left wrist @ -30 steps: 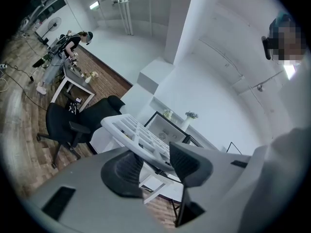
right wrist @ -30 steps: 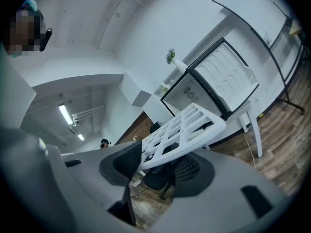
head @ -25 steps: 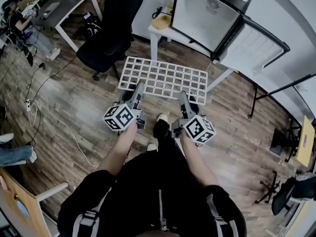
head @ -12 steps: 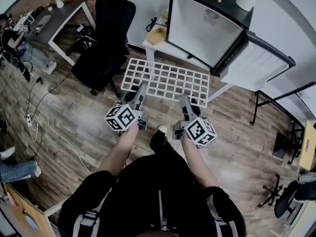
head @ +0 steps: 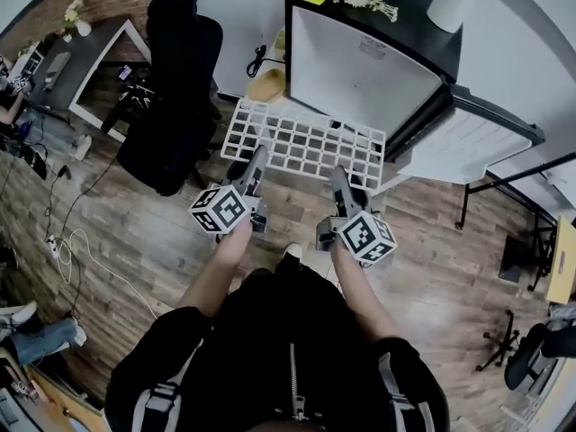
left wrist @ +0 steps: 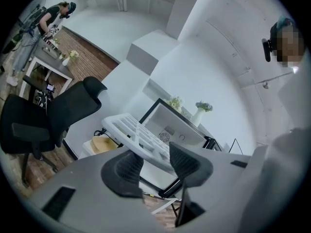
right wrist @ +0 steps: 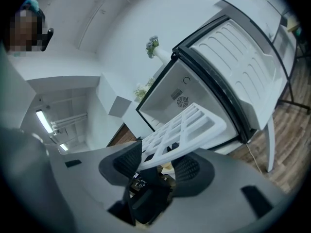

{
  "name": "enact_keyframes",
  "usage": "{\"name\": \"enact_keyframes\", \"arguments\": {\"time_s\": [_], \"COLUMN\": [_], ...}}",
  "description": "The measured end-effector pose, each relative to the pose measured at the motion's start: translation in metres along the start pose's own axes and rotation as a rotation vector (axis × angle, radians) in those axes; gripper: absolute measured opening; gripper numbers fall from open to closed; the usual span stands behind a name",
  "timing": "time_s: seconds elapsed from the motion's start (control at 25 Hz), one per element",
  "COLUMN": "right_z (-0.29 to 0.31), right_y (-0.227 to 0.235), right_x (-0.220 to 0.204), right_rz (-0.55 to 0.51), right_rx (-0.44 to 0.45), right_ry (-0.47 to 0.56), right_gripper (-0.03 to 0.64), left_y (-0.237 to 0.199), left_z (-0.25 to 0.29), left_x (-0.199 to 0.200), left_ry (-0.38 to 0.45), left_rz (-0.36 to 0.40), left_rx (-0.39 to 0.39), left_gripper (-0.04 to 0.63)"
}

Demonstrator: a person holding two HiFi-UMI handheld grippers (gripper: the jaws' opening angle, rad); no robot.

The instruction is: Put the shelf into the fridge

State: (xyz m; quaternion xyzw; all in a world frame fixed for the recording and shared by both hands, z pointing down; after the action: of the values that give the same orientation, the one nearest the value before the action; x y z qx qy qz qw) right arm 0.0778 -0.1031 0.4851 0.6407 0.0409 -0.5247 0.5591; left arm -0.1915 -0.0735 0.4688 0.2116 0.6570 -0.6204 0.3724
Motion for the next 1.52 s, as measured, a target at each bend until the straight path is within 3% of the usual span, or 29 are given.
{"name": "enact_keyframes", "arguments": {"time_s": [0.88,1.52], "right_z": [0.063,0.088], "right_y": [0.040,0.050], "right_x": [0.068,0.076], "right_rz": [0.035,0.024], "right_rx": [-0.208,-0.245], "right_ry": [0.193,0.204], "right_gripper": [0.201,0.199], "left_y": [-0.006,-0.022], "left_z": [0.180,0.213], "left_x": [0.027,0.028], "left_ry": [-0.188,-0.245], "left_rz": [-0.007,-0.027], "left_rx": [-0.236,-0.262], "left_gripper": [0.175,0.175]}}
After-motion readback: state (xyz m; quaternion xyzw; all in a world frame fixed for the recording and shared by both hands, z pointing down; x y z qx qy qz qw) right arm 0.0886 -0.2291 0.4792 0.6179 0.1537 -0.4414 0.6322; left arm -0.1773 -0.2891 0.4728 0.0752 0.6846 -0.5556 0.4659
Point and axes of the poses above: the fingertips, and each gripper's own axes: z forward along the fingers, y to its right, x out of its top, the point moved 7 cm from there along -z, backward along the fingers, and after that the axes turned 6 degrees about -y, right-handed, at the moved point
